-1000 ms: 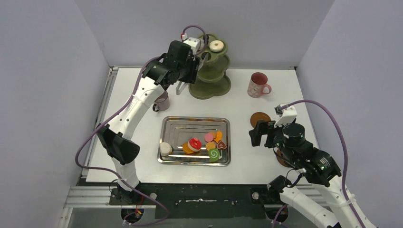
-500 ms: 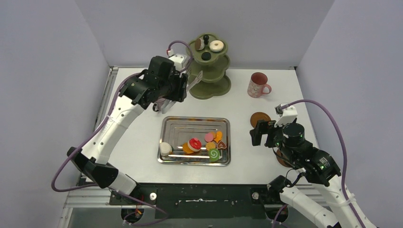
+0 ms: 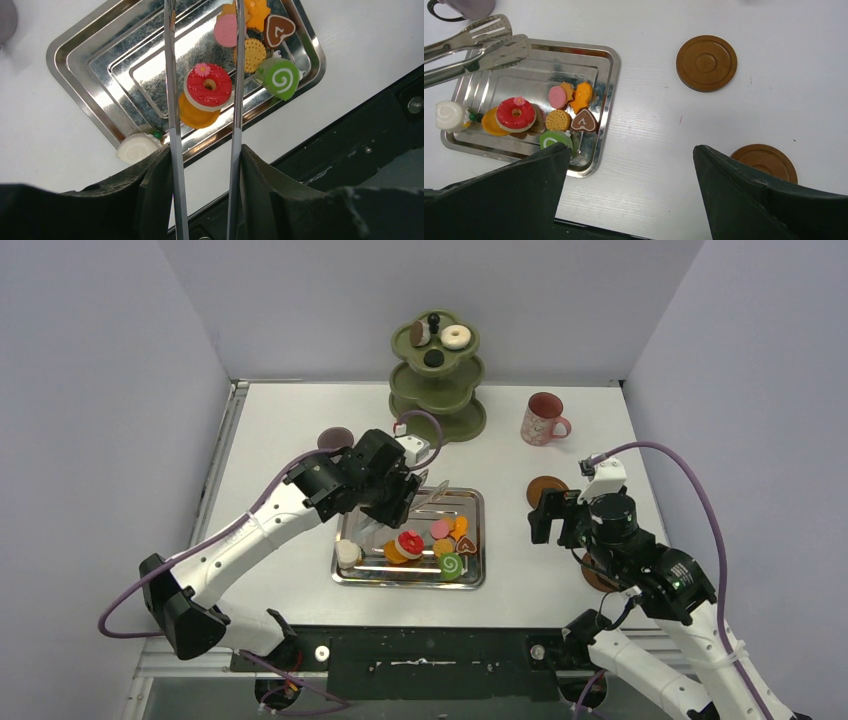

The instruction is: Serve the afternoon tea

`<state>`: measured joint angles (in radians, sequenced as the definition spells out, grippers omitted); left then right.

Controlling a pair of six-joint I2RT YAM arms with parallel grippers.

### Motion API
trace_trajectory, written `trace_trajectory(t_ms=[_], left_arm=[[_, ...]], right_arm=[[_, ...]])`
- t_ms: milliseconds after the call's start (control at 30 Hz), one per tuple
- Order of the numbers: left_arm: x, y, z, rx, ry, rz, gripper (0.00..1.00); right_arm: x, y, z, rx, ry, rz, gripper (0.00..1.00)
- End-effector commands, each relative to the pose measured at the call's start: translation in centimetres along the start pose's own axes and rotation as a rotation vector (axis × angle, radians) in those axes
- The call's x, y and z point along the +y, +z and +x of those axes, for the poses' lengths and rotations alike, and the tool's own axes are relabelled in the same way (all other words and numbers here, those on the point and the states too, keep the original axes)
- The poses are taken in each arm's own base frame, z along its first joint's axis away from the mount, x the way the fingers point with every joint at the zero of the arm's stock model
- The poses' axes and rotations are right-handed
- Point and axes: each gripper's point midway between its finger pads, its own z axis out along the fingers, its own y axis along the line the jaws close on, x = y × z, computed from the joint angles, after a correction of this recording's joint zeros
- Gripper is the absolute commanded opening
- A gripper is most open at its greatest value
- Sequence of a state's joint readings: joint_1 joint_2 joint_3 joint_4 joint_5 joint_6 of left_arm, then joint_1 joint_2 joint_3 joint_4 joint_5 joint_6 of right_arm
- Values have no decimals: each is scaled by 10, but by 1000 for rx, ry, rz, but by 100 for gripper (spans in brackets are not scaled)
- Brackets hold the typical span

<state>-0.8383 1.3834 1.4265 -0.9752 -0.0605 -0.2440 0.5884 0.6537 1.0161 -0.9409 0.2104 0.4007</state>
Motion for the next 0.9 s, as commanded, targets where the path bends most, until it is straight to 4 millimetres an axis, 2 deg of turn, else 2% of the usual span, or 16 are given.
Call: trace_trajectory(t_ms=[0, 100, 300, 533, 867], left_arm=[[-10, -13, -15, -107, -6, 53, 43], [-11, -6, -5, -99, 1, 65, 43], [-26, 22, 13, -53, 16, 120, 44], [-36, 48, 25, -12, 23, 133, 44], [-33, 72, 39, 72, 25, 62, 44]], right_arm=[[-7, -6, -15, -42, 48, 49, 100], [-9, -6, -11, -34, 75, 64, 100], [-8, -5, -6, -27, 101, 60, 100], [-5, 1, -2, -11, 83, 45, 100], [3, 10, -6, -22, 81, 19, 100]])
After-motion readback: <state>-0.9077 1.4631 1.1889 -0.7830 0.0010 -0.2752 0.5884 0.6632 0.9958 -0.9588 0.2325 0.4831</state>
